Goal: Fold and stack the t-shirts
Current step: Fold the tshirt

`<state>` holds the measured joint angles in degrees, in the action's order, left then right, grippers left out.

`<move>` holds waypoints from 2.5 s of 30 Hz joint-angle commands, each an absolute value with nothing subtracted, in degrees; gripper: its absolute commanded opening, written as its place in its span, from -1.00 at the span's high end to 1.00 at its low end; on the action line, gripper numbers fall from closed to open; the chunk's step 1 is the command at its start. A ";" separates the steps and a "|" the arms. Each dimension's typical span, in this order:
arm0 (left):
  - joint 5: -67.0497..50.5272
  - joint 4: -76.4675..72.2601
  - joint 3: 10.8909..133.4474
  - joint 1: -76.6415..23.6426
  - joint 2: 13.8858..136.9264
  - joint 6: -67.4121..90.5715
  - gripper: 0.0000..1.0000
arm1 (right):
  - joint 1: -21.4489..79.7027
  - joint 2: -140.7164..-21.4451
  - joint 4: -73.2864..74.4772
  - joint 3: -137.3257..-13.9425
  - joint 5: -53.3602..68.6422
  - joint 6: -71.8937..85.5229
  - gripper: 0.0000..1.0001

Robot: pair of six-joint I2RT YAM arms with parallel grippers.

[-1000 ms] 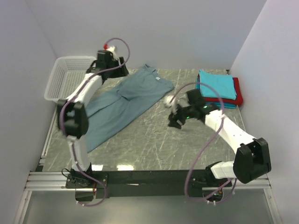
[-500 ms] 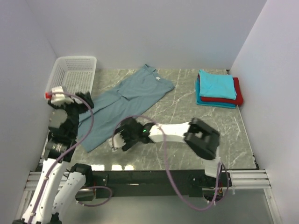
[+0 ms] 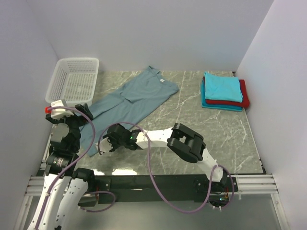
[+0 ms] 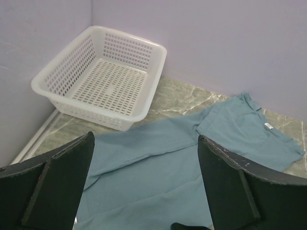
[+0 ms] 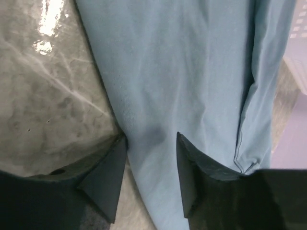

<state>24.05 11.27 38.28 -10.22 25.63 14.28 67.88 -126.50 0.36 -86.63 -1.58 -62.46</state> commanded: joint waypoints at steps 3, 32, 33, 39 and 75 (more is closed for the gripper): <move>23.56 9.58 39.55 -10.11 24.08 13.80 -0.88 | 67.76 -128.76 2.20 -87.98 -1.41 -60.91 0.17; -10.06 2.82 41.04 -10.11 41.97 20.20 -0.86 | 44.83 -61.28 27.33 -24.00 10.65 -71.18 0.94; -11.76 2.20 41.83 -10.19 44.36 22.30 -0.84 | 43.78 -60.22 28.47 -23.47 8.89 -71.63 0.83; -17.23 7.20 54.03 -10.28 69.66 30.57 -0.71 | 33.15 -51.87 35.14 -29.95 9.66 -69.44 -0.15; -6.52 24.26 114.97 -11.44 139.84 28.73 0.99 | 14.50 -61.70 19.86 -51.86 36.56 -23.20 -0.61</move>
<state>-14.92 22.94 116.38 -13.30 141.12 28.47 14.90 -63.07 22.02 -52.29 35.16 -23.83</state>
